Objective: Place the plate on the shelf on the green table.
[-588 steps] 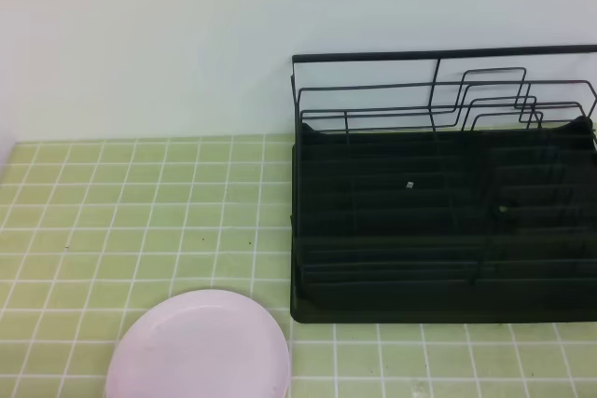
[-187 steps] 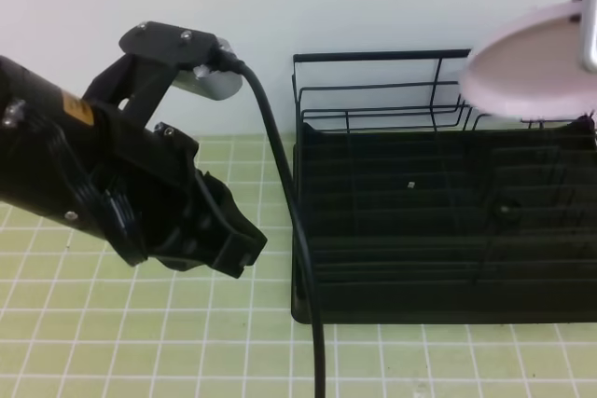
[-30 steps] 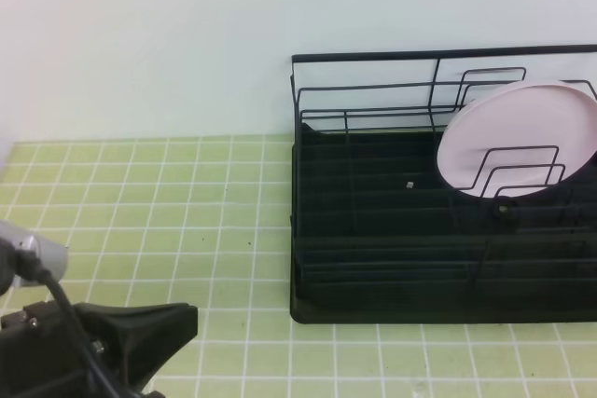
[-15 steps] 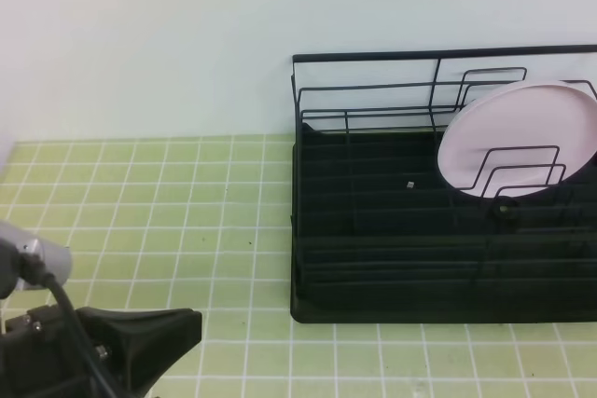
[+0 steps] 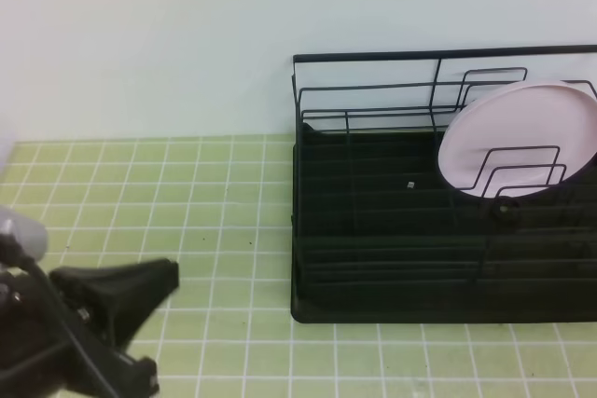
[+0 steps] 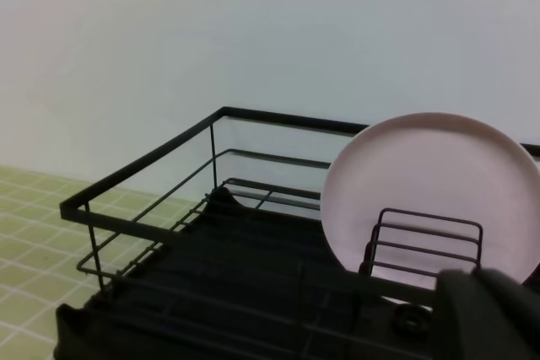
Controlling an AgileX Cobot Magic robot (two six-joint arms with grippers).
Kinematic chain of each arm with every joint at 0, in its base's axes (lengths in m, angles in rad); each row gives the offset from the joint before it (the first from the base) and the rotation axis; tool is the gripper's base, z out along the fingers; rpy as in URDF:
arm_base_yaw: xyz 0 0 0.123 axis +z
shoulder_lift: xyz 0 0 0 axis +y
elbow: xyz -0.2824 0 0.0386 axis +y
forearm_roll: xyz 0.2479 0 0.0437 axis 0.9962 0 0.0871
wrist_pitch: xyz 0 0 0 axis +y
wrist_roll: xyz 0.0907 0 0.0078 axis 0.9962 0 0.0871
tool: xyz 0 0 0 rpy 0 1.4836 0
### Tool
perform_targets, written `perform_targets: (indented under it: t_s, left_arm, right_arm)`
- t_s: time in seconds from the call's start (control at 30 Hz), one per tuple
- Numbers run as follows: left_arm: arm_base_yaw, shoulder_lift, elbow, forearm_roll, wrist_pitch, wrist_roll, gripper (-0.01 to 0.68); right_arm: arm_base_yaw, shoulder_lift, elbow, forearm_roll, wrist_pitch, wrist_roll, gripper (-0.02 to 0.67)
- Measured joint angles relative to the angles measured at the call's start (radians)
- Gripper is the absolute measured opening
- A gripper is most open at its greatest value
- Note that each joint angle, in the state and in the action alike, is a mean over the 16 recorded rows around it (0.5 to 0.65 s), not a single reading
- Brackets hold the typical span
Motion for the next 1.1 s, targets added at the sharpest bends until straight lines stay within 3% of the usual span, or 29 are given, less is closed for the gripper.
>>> perform_targets:
  t_s: [0.27,0.47,1.1]
  left_arm:
    - [0.004,-0.043,0.072,0.292,-0.102,-0.261,-0.002]
    - [0.046,-0.134,0.150,0.487,-0.141,-0.450,-0.002]
    - [0.345,-0.624,0.456,0.559,-0.070,-0.480,-0.002]
  right_arm:
    - [0.000,0.001,0.002,0.003,0.003,0.000,-0.003]
    - [0.000,0.001,0.002,0.005,0.004,0.000,-0.003]
    - [0.000,0.001,0.005,0.007,0.006,0.000,-0.003]
